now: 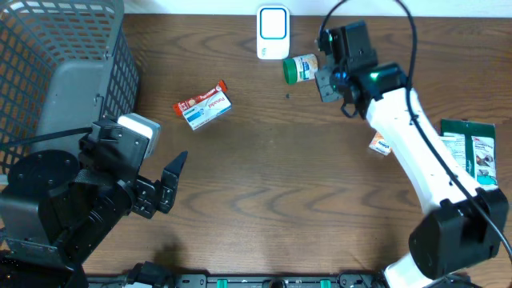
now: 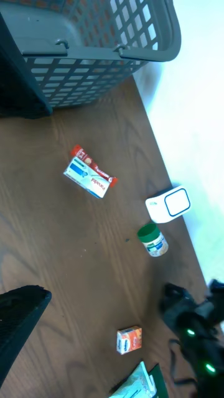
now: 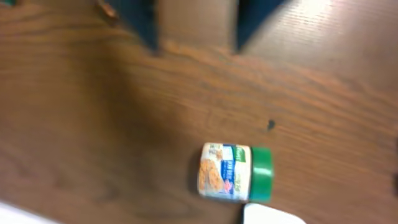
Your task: Scan the item barcode
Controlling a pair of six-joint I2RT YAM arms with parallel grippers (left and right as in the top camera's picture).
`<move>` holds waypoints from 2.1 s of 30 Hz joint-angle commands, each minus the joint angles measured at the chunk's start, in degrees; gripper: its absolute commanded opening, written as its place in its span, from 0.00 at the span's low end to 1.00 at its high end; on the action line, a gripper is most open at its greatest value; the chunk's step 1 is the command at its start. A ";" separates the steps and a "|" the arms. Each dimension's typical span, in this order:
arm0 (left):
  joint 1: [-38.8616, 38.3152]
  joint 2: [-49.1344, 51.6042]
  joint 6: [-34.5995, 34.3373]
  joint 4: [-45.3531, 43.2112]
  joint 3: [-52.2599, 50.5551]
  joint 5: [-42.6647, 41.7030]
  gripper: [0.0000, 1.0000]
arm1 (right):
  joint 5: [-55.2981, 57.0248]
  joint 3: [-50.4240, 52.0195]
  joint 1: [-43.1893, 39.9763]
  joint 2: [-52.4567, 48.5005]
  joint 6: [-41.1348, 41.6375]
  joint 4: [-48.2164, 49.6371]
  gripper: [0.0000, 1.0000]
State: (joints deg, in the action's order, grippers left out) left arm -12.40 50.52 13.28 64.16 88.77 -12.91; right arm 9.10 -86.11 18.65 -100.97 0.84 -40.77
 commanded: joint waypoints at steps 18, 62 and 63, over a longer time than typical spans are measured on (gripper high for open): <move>0.11 0.07 -0.31 0.09 0.33 0.55 0.86 | -6.64 3.28 -0.76 -15.89 4.96 27.85 0.99; 0.11 0.11 -0.31 0.09 0.33 0.55 0.86 | -28.68 -8.31 -7.91 -31.39 -70.10 23.04 0.99; 0.11 0.11 -0.31 0.09 0.33 0.55 0.86 | -28.68 -8.31 -7.96 -31.65 -70.10 23.06 0.99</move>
State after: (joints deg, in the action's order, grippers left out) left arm -12.40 50.52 13.28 64.16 88.77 -12.91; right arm -18.52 -93.60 11.75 -130.02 -69.06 -18.13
